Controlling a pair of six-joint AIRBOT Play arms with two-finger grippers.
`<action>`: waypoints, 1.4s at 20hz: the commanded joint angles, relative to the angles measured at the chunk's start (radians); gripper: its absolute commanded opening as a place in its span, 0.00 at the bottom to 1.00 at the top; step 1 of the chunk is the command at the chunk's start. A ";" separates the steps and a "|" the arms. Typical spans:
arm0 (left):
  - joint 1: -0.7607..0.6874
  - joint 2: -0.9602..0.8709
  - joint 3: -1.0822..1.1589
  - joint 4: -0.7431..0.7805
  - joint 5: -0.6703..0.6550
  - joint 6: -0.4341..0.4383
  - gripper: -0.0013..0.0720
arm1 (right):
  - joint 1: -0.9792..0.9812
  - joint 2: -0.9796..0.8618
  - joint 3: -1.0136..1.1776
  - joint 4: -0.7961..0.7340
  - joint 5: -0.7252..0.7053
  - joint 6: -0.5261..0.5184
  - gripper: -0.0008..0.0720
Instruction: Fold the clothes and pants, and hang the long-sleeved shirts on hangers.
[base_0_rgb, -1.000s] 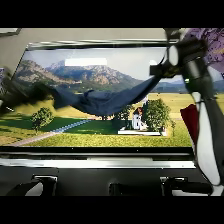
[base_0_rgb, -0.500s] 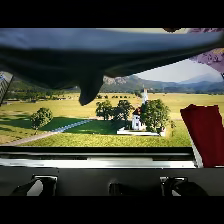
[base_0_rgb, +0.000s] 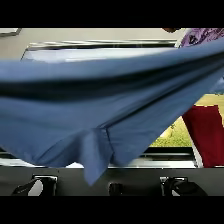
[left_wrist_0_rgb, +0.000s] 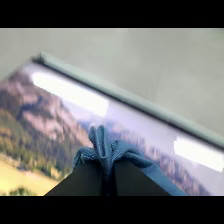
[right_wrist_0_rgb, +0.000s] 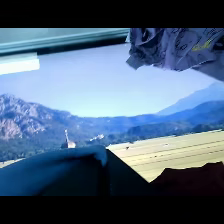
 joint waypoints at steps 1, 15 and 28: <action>-0.033 -0.099 -0.212 -0.103 -0.019 0.053 0.04 | 0.000 -0.180 0.000 0.146 0.003 0.030 0.05; -0.141 -0.788 -0.645 -0.101 0.332 0.087 0.33 | 0.000 -0.938 0.000 0.401 -0.127 0.030 0.05; 0.092 -0.202 -1.270 -0.552 0.259 0.301 0.85 | 0.001 -0.842 0.001 0.385 0.003 0.010 0.05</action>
